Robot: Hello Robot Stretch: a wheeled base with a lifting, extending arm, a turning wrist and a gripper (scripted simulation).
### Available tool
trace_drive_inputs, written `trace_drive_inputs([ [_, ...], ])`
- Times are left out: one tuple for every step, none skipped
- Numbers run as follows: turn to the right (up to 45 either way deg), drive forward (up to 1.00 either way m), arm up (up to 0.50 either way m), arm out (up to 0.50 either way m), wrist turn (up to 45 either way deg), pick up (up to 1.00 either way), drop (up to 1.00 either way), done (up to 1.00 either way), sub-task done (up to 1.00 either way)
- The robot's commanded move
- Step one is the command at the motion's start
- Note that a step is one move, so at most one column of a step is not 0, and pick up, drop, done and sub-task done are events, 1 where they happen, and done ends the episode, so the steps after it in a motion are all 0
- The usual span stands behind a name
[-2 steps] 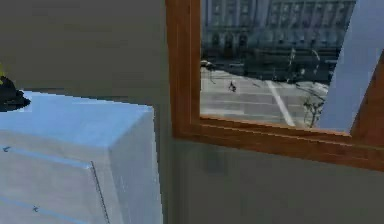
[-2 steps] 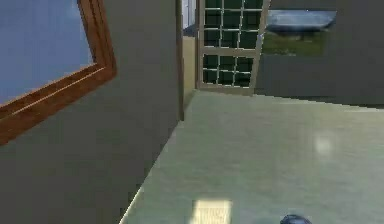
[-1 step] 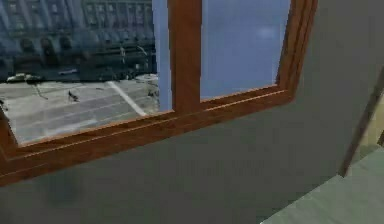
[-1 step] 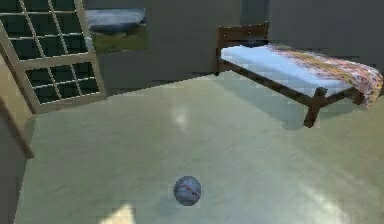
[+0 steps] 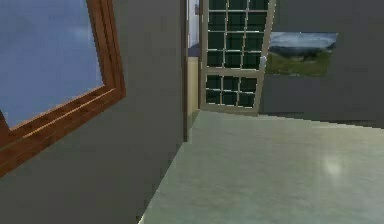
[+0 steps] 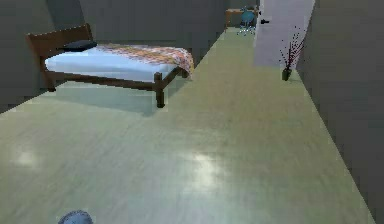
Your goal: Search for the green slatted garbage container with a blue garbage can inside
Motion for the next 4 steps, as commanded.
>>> trace_drive_inputs([
  [6.0,0.00,0.00,0.00,0.0,0.00,0.00,0.00,0.00],
  [0.0,1.00,0.00,0.00,0.0,0.00,0.00,0.00,0.00],
  [0.0,1.00,0.00,0.00,0.0,0.00,0.00,0.00,0.00],
  [9.0,0.00,0.00,0.00,0.0,0.00,0.00,0.00,0.00],
])
